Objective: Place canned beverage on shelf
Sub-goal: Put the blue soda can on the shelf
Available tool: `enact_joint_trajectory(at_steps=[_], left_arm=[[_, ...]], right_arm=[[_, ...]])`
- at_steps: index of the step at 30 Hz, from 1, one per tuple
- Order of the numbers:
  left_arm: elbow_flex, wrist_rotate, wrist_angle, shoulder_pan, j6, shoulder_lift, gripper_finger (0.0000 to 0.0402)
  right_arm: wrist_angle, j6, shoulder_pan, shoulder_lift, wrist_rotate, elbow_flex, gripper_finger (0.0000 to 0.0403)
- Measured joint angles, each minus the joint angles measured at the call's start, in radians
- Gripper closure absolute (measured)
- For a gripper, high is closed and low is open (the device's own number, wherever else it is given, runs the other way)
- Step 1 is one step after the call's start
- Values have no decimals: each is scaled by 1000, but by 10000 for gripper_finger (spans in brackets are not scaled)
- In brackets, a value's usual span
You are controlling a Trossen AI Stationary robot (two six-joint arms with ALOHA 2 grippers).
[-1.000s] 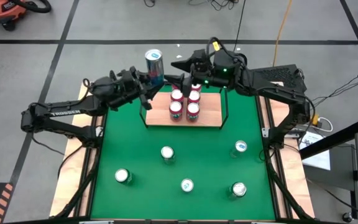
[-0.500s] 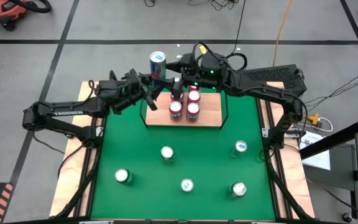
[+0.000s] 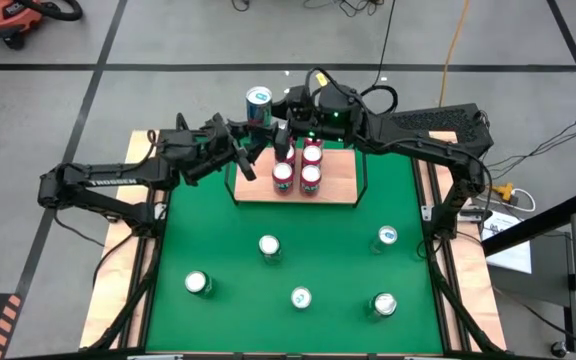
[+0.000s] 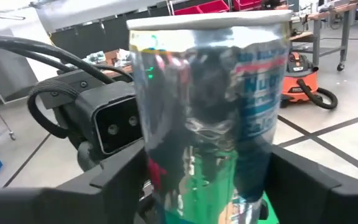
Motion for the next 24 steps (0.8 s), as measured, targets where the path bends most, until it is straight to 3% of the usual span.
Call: enact_joint_trajectory(at_steps=[7,14,24], left_arm=[[0,17,-34,1,-30,-2,152],[0,64,-73,2,-116,-14,81],[24,200,-311,47,-335,-198,62]], right_arm=[[-15,1,-6,0,-5,0,170],[-29,3,-22,-18,-19,-2,167],[-108,-11,-55,-56,-183,-1,165]])
